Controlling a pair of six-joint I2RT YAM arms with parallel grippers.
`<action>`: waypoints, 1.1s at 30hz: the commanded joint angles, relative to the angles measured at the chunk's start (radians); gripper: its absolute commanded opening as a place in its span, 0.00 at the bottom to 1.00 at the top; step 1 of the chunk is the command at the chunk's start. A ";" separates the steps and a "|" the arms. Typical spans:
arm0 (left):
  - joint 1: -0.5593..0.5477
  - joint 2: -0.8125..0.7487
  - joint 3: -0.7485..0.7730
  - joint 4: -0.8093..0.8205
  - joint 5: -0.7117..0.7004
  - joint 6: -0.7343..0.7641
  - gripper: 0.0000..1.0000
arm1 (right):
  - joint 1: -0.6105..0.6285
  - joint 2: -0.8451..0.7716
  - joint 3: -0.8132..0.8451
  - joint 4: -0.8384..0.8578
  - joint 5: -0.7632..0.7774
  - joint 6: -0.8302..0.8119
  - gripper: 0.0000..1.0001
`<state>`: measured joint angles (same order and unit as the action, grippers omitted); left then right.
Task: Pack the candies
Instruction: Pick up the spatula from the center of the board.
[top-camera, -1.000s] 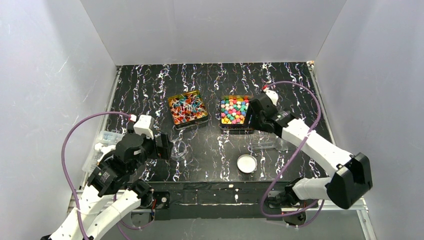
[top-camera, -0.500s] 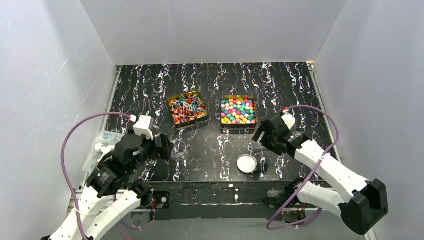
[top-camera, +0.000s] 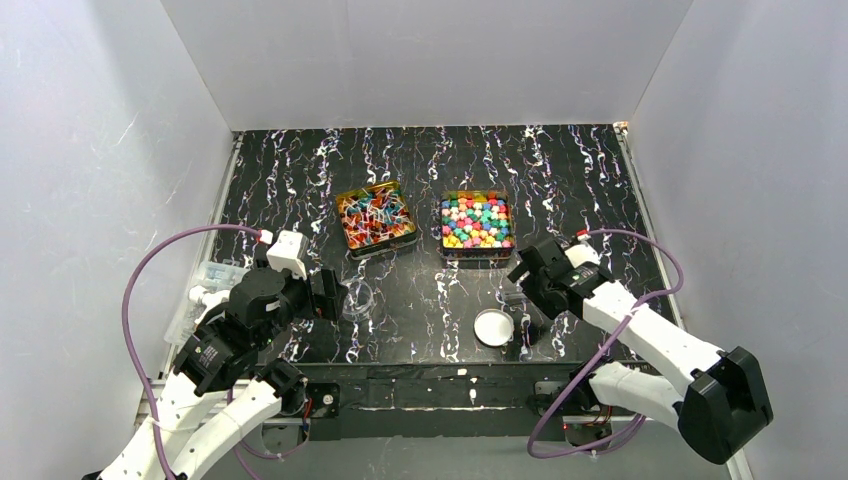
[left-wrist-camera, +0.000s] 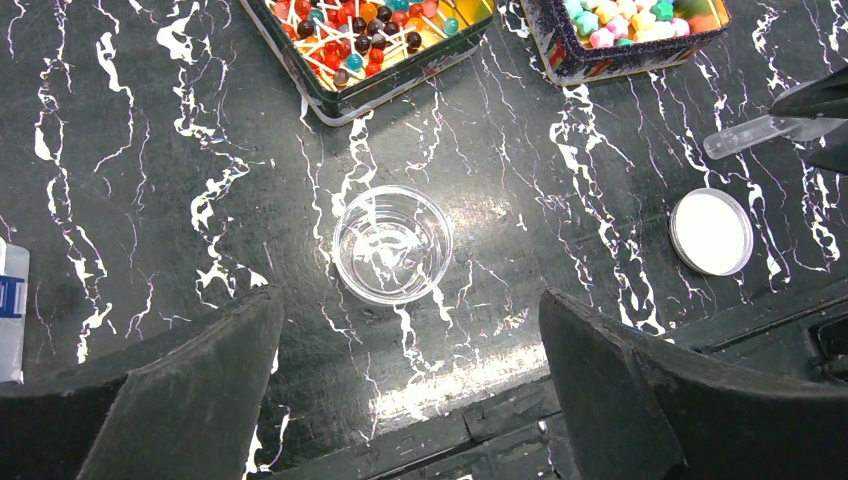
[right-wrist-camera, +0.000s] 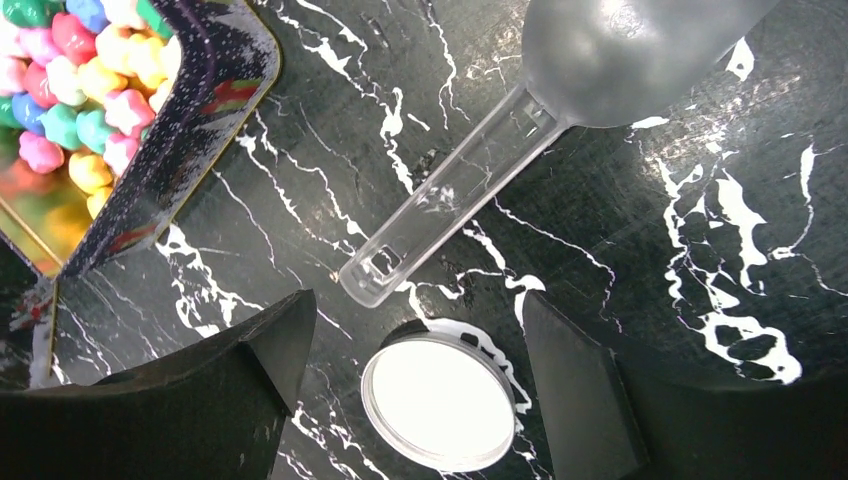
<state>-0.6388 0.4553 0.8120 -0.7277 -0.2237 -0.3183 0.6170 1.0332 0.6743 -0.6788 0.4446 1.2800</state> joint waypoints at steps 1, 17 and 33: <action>-0.002 -0.008 0.004 -0.010 0.003 -0.005 0.99 | -0.012 0.033 -0.022 0.070 0.056 0.097 0.84; -0.002 -0.002 0.004 -0.010 0.007 -0.004 0.99 | -0.066 0.194 -0.012 0.151 0.075 0.120 0.77; -0.002 0.006 0.003 -0.009 0.007 -0.002 0.99 | -0.097 0.296 -0.019 0.204 0.039 0.072 0.62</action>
<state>-0.6388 0.4564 0.8120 -0.7277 -0.2195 -0.3183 0.5270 1.3170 0.6567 -0.4938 0.4740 1.3655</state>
